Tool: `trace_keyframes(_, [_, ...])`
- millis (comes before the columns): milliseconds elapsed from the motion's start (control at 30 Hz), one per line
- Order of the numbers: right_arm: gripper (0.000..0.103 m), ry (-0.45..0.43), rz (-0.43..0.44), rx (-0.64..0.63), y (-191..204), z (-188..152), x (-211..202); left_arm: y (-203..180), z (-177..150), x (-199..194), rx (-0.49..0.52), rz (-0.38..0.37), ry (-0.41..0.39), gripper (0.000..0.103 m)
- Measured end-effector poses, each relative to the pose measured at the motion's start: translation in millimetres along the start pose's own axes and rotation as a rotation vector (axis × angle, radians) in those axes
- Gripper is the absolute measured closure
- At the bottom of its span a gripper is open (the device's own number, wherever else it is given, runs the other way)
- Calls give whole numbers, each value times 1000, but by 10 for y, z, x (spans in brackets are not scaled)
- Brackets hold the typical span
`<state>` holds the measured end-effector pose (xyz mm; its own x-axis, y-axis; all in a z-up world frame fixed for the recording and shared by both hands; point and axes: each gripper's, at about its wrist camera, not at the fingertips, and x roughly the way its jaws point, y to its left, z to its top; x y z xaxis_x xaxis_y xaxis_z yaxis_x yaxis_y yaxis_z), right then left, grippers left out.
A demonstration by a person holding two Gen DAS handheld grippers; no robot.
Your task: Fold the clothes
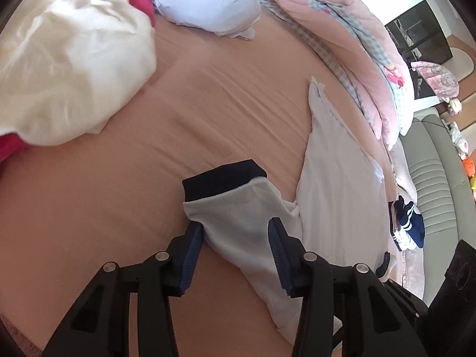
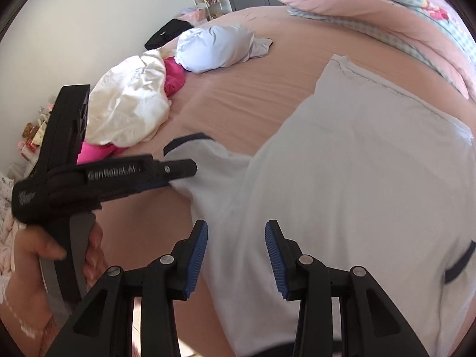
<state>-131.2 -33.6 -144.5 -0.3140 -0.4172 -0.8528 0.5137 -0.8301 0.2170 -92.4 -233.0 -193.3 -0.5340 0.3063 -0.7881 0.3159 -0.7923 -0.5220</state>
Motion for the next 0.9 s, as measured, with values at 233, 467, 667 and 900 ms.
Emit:
trace_keyframes(233, [63, 93, 10, 6, -13, -218, 226, -56, 93, -45, 46, 43, -41, 96])
trace_keyframes(467, [63, 149, 37, 42, -78, -385, 245, -190, 116, -109, 97, -30, -70, 96])
trace_keyframes(667, [63, 37, 0, 217, -510, -420, -156, -853, -122, -99, 312, -257, -42, 95])
trace_keyframes(900, [63, -34, -106, 363, -1105, -398, -468, -1097, -335, 292, 321, -377, 155, 63])
